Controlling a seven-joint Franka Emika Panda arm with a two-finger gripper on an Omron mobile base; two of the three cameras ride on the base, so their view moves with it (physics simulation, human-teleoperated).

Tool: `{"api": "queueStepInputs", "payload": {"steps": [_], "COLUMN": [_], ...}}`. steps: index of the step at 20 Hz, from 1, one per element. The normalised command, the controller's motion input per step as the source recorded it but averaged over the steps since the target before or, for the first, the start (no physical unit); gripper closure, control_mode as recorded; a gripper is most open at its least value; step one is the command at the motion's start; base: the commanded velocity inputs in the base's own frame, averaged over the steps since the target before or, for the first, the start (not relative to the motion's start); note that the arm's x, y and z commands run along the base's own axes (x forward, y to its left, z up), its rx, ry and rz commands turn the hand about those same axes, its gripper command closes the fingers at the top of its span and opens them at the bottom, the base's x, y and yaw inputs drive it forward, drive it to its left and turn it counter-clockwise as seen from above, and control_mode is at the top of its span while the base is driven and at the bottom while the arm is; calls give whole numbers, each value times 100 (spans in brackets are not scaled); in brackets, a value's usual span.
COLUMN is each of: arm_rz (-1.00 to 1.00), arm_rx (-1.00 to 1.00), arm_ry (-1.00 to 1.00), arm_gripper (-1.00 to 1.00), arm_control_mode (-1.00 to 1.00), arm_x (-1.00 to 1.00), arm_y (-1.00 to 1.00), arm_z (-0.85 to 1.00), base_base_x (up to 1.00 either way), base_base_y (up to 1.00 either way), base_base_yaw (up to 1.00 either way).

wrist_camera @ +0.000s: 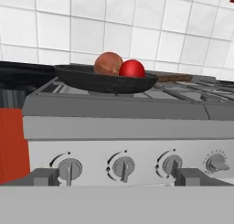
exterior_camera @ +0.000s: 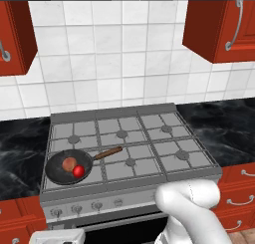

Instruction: Place the pan on the front left burner on the stove. Then place the tomato and the onion in the pan and turn on the front left burner.

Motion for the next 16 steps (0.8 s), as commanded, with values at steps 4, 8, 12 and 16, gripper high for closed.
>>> {"api": "queueStepInputs", "payload": {"steps": [4,8,12,16], "arm_rz": [-1,-1,0,0], "arm_rx": [0,0,0,0], "arm_ry": [0,0,0,0], "arm_gripper": [-100,-100,-100,-100], "arm_control_mode": [-100,-100,-100,-100], "arm_x": [25,28,33,29], "arm_y": [1,3,6,7], "arm_z": [-10,-15,-26,-32], "base_base_x": [0,0,0,0], "base_base_y": [0,0,0,0], "base_base_yaw": [0,0,0,0]}}
